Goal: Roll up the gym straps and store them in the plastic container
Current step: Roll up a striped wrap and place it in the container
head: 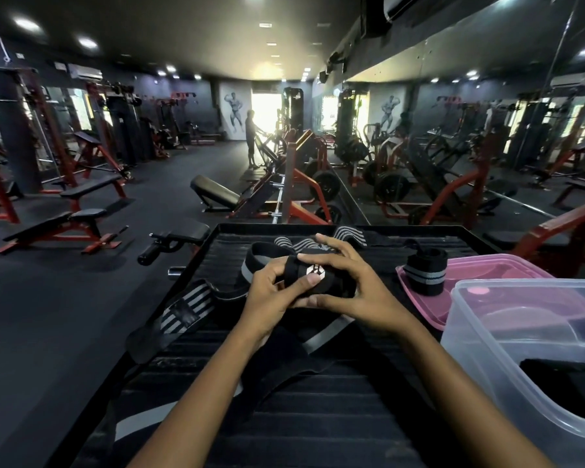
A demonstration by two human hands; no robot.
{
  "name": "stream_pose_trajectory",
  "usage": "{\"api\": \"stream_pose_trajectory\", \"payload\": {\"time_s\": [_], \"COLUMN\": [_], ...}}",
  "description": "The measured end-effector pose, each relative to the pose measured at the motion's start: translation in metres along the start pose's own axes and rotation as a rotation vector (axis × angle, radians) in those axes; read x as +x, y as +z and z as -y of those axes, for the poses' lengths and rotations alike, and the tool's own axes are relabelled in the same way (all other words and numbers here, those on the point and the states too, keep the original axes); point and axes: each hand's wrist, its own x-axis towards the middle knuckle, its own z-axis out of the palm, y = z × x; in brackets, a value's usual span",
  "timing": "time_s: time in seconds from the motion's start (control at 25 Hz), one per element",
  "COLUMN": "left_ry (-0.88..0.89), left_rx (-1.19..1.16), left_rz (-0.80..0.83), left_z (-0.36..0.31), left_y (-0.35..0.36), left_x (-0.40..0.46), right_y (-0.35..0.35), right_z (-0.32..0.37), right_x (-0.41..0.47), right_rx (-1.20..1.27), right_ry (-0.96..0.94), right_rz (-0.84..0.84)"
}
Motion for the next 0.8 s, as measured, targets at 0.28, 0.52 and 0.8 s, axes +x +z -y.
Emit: {"api": "stream_pose_trajectory", "payload": {"time_s": [0.28, 0.52, 0.8], "left_ry": [-0.029, -0.058, -0.082], "left_rx": [-0.037, 0.056, 0.151], "left_rz": [-0.098, -0.181, -0.101], "left_z": [0.003, 0.006, 0.005], "left_y": [-0.004, -0.002, 0.008], "left_x": [0.002, 0.004, -0.001], "right_y": [0.003, 0.002, -0.003], "right_z": [-0.001, -0.008, -0.007], "right_x": [0.005, 0.005, -0.004], "right_rx": [0.439, 0.474, 0.551], "right_ry": [0.164, 0.188, 0.182], "right_rz": [-0.283, -0.392, -0.486]}}
